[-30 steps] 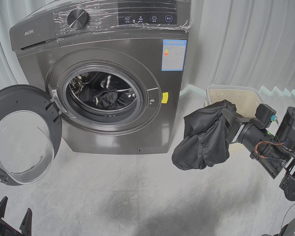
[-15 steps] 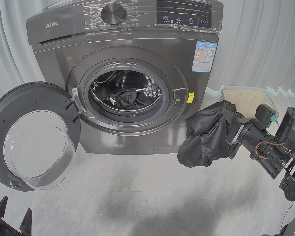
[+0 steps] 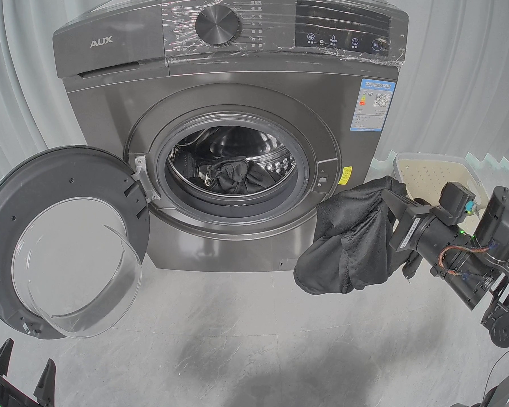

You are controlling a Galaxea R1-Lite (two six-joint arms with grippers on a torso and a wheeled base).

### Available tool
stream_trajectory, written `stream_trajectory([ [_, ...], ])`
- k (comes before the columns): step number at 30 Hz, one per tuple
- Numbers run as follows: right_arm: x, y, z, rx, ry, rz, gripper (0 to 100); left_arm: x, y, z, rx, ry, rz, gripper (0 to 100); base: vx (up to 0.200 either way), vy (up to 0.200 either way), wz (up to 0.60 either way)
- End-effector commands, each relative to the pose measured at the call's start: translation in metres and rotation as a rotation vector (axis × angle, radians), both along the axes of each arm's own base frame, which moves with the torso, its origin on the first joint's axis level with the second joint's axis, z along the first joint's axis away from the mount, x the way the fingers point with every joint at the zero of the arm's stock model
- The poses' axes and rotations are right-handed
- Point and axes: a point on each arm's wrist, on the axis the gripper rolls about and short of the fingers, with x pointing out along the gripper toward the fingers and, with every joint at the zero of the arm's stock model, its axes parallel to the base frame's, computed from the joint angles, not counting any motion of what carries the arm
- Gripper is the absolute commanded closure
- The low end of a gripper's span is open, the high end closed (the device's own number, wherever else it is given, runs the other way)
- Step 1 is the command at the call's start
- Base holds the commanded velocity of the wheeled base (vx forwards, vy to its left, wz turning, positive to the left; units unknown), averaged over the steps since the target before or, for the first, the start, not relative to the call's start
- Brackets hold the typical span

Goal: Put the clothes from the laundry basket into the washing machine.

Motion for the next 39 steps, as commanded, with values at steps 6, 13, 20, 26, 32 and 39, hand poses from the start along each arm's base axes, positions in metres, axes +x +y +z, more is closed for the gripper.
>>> stream_trajectory([
  [6,0.001,0.002,-0.004,0.000,0.015,0.002,100,0.000,0.000,-0.004,0.000,-0.002,0.002,0,0.033,0.000,0.00],
  [13,0.001,0.002,-0.004,0.002,0.018,0.005,100,0.000,0.000,-0.004,0.000,-0.002,0.001,0,0.000,0.000,0.00],
  [20,0.002,0.003,-0.006,0.000,0.023,0.005,100,0.000,0.000,-0.004,0.001,-0.002,0.002,0,0.000,0.200,0.00],
  [26,-0.005,0.014,-0.005,-0.003,0.024,0.059,100,0.000,0.000,-0.005,0.017,-0.004,-0.003,0,0.000,0.067,0.00],
  [32,-0.009,0.040,-0.013,-0.012,0.041,0.133,100,0.000,0.000,-0.005,0.049,-0.002,-0.004,0,0.000,0.000,0.00],
  [39,-0.005,0.056,-0.012,0.013,0.025,0.157,100,0.000,0.000,-0.005,0.046,-0.002,-0.004,0,0.000,0.000,0.00],
])
